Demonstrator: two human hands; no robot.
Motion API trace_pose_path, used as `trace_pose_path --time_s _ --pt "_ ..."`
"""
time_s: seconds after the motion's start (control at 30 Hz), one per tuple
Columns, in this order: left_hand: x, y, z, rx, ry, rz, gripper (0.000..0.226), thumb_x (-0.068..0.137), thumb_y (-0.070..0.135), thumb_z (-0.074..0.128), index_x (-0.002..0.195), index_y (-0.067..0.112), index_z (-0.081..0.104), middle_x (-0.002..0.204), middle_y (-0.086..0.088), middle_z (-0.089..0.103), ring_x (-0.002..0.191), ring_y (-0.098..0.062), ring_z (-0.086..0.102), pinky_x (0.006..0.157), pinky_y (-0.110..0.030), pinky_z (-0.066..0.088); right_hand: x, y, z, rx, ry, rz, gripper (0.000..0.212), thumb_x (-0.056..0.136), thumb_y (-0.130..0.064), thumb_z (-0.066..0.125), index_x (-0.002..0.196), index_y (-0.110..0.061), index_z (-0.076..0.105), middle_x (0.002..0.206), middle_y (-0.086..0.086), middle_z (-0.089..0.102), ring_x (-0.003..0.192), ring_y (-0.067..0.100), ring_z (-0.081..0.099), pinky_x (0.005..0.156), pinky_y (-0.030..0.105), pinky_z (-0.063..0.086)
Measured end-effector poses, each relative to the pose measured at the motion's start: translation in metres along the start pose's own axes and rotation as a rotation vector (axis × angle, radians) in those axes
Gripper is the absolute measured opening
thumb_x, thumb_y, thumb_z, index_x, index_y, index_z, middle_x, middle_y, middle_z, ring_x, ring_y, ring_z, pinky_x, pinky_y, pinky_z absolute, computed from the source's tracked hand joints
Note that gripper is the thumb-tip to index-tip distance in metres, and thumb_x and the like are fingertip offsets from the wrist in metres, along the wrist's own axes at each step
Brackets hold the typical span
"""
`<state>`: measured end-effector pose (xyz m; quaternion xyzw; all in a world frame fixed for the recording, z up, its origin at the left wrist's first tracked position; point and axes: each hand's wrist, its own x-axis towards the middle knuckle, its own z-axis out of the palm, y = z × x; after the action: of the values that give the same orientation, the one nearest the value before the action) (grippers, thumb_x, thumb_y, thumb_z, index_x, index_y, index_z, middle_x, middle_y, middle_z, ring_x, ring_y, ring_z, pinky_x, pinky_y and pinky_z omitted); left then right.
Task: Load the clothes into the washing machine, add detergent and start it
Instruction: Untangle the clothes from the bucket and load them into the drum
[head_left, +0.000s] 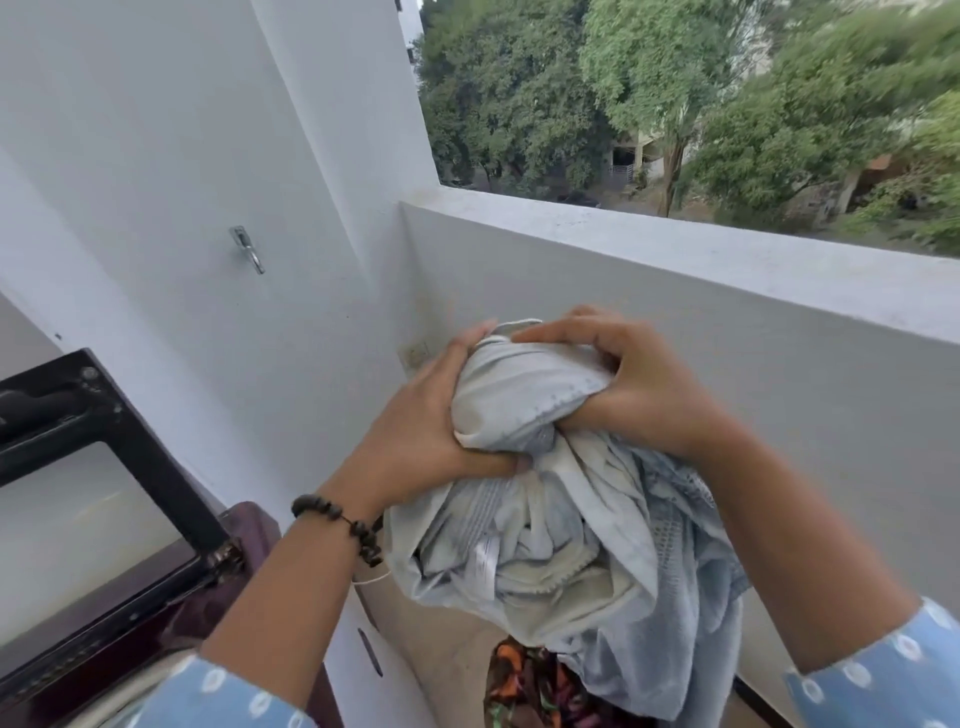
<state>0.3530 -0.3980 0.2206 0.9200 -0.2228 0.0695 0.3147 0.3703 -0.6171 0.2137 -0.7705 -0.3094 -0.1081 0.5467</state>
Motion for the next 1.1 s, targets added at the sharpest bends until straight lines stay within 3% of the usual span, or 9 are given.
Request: trace_pose_path --time_s 0.13,0.27,0.33,0.5,0.6,0.73,0.87,1.0,1.1 --pt "-0.002 -0.006 0.011 -0.158 0.277 0.09 0.078 0.056 0.051 0.082 0.124 0.028 0.054 0.114 0.014 0.067 0.103 -0.003 0.065 0.087 -0.03 0.053 -0.004 -0.005 -0.01 0.019 -0.114 0.055 0.076 0.072 -0.007 0.084 0.136 -0.032 0.051 0.125 -0.012 0.062 0.114 0.003 0.06 0.1 0.03 0.047" --pt "0.001 -0.003 0.001 -0.284 0.424 0.113 0.063 0.058 0.045 0.08 0.114 0.036 0.054 0.107 0.028 0.065 0.1 0.008 0.061 0.085 -0.013 0.046 -0.017 0.012 -0.023 0.092 -0.285 0.177 0.111 0.063 -0.05 0.086 0.149 -0.049 0.017 0.153 -0.016 0.034 0.14 0.004 0.036 0.116 0.038 0.033" --pt "0.004 -0.003 -0.011 -0.348 0.523 0.124 0.06 0.058 0.039 0.079 0.112 0.037 0.053 0.107 0.029 0.063 0.101 0.009 0.058 0.085 -0.01 0.044 -0.026 0.027 -0.024 0.135 -0.354 0.229 0.12 0.057 -0.058 0.086 0.151 -0.046 0.011 0.156 -0.023 0.024 0.142 -0.001 0.029 0.116 0.031 0.03" --pt "0.007 0.003 -0.022 -0.714 0.812 0.026 0.06 0.055 0.018 0.081 0.11 0.021 0.056 0.108 0.003 0.062 0.096 -0.006 0.062 0.083 -0.021 0.051 -0.044 0.05 -0.01 0.335 -0.344 0.387 0.12 0.051 -0.05 0.093 0.149 -0.021 0.03 0.143 -0.009 0.053 0.13 0.009 0.051 0.106 0.036 0.046" --pt "0.007 0.003 -0.015 -0.999 0.908 -0.143 0.058 0.06 0.004 0.077 0.115 0.011 0.06 0.107 -0.004 0.067 0.098 -0.02 0.066 0.087 -0.036 0.056 -0.035 0.043 0.004 0.414 -0.073 0.355 0.092 0.056 -0.026 0.091 0.137 -0.02 0.047 0.119 -0.012 0.069 0.11 0.008 0.066 0.09 0.029 0.055" --pt "0.0 -0.01 -0.005 -1.159 0.771 -0.281 0.082 0.054 0.015 0.081 0.131 0.003 0.055 0.122 -0.014 0.066 0.105 -0.025 0.067 0.083 -0.036 0.056 -0.024 0.039 0.006 0.452 0.232 0.291 0.075 0.057 -0.019 0.086 0.126 -0.026 0.058 0.116 -0.002 0.071 0.107 0.018 0.068 0.092 0.042 0.054" --pt "-0.025 -0.023 -0.011 -1.057 0.399 -0.327 0.109 0.032 0.037 0.098 0.129 0.01 0.057 0.118 -0.005 0.071 0.111 -0.02 0.066 0.085 -0.031 0.057 -0.018 0.03 -0.007 0.492 0.319 0.199 0.056 0.059 -0.001 0.073 0.11 -0.022 0.067 0.096 -0.003 0.076 0.091 0.017 0.071 0.077 0.033 0.057" --pt "-0.049 -0.025 -0.047 -0.715 0.077 -0.291 0.134 0.032 0.054 0.096 0.142 0.062 0.02 0.159 0.014 0.026 0.144 -0.003 0.031 0.111 -0.038 0.033 -0.009 0.017 -0.022 0.34 0.299 0.145 0.057 0.055 0.0 0.074 0.107 -0.026 0.071 0.098 -0.003 0.076 0.09 0.014 0.07 0.082 0.034 0.057" --pt "-0.043 -0.01 -0.053 -0.29 -0.047 -0.186 0.139 0.035 0.064 0.088 0.141 0.068 -0.002 0.159 0.028 0.006 0.142 0.017 0.005 0.117 -0.03 0.013 -0.003 0.003 -0.018 0.093 0.192 0.121 0.054 0.056 -0.013 0.079 0.106 -0.033 0.071 0.097 -0.014 0.076 0.09 0.002 0.069 0.082 0.021 0.054"
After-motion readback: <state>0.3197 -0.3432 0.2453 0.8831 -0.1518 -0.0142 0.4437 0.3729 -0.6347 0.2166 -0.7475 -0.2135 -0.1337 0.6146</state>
